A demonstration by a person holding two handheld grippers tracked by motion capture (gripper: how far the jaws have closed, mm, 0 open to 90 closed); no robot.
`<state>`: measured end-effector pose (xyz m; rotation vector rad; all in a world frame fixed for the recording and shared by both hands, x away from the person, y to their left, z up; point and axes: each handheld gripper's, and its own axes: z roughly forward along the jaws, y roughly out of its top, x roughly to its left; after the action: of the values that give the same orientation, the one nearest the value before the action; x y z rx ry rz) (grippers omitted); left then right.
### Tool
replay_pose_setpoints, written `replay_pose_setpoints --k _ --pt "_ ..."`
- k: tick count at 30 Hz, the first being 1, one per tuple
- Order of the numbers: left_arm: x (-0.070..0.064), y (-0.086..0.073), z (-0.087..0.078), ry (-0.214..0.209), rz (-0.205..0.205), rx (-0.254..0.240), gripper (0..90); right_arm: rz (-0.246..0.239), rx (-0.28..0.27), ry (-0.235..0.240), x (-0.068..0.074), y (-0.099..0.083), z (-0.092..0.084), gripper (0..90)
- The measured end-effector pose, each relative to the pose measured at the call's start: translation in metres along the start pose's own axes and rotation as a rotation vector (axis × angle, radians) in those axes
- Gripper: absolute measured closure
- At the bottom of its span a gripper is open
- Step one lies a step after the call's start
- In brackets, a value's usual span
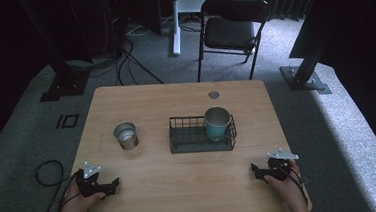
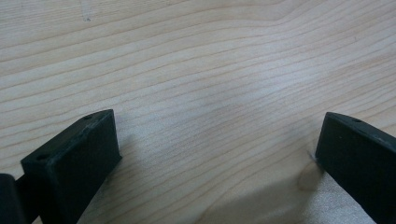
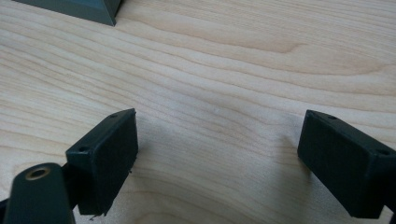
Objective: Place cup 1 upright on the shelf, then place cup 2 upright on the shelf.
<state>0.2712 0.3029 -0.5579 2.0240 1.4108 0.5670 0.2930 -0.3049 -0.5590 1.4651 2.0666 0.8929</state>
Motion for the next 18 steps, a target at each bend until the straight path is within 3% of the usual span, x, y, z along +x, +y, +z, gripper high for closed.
replay_pose_setpoints --k 14,16,18 --pt "0.0001 0.0002 -0.0004 -0.001 0.001 0.001 0.3 0.0 0.001 0.002 0.0 0.0003 0.0 11.8" --pt "0.0001 -0.0006 -0.0011 -0.023 0.023 0.0 0.3 0.0 0.001 0.002 0.0001 0.0003 0.0 11.8" --pt "0.0005 -0.0005 -0.0012 -0.043 0.02 -0.008 0.4 -0.001 0.002 0.002 0.0 0.0002 0.0 11.8"
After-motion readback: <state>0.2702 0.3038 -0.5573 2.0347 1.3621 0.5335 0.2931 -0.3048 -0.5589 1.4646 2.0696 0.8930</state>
